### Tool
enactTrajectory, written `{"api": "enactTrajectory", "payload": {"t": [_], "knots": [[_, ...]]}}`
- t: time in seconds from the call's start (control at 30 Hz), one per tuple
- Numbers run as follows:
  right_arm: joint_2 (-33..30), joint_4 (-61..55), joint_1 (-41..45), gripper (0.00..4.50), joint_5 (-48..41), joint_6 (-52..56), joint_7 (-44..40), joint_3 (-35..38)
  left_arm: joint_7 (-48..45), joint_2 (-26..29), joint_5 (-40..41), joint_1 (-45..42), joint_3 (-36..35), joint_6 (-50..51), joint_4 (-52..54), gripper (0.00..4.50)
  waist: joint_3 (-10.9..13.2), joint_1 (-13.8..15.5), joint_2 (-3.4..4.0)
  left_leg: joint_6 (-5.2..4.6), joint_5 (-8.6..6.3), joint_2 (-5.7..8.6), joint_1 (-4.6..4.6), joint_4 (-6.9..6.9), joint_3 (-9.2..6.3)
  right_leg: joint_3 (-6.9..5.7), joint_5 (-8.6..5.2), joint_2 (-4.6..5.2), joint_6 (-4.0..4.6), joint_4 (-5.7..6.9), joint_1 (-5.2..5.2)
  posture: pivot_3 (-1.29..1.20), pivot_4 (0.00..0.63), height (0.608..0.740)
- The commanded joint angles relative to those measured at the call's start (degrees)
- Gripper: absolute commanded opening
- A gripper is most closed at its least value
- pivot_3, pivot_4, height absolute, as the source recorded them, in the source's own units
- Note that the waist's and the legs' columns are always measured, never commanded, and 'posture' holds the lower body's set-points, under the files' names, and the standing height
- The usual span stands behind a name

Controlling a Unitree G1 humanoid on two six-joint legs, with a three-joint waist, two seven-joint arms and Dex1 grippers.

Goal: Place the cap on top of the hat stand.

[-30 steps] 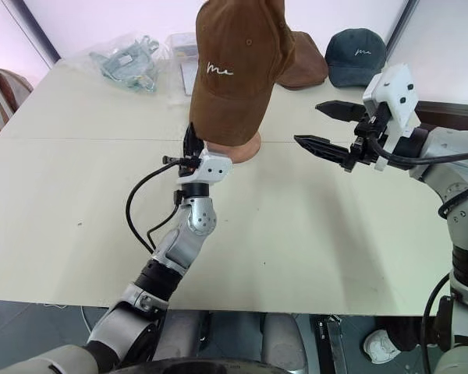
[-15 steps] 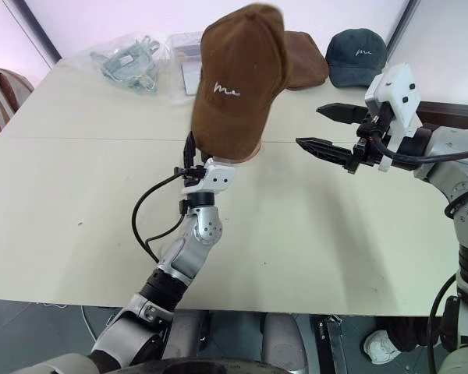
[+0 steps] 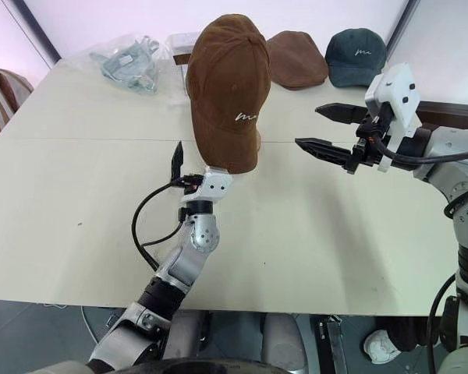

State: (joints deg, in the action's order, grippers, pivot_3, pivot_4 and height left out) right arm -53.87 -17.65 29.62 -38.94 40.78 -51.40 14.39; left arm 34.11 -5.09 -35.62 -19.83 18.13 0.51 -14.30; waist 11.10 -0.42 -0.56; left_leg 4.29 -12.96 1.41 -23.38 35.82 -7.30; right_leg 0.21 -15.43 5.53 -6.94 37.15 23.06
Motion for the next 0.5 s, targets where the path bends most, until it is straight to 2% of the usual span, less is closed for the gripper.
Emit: {"api": "enactTrajectory", "payload": {"t": [0.03, 0.3, 0.5], "knots": [[0.37, -0.49, 0.56, 3.66, -0.08, -1.28, 0.10, 0.84, -2.12, 0.77, 1.53, 1.41, -1.11, -0.77, 3.77, 4.49, 0.00, -0.08, 0.00, 0.00, 0.00, 0.00, 0.00, 0.02, 0.00, 0.00, 0.00, 0.00, 0.00, 0.00, -0.01, 0.00, 0.150, 0.740], [1.94, 0.38, 0.50, 3.66, 0.52, -2.32, 0.06, 0.34, -7.47, 4.50, 3.19, 8.13, -3.66, 0.73, 11.31, 4.49, -0.02, -0.06, 0.04, -0.01, -0.01, 0.00, 0.00, 0.06, 0.00, 0.00, 0.00, 0.00, 0.00, 0.01, -0.03, 0.00, 0.150, 0.740], [3.57, 3.04, -0.59, 3.66, 2.07, -5.09, -0.11, -0.04, -12.67, 6.83, 3.98, 11.59, -8.45, 7.02, 20.93, 4.49, -0.03, -0.13, 0.06, -0.01, -0.01, -0.01, 0.01, 0.07, 0.00, 0.00, 0.00, -0.01, 0.00, 0.01, -0.05, 0.00, 0.150, 0.740]]}}
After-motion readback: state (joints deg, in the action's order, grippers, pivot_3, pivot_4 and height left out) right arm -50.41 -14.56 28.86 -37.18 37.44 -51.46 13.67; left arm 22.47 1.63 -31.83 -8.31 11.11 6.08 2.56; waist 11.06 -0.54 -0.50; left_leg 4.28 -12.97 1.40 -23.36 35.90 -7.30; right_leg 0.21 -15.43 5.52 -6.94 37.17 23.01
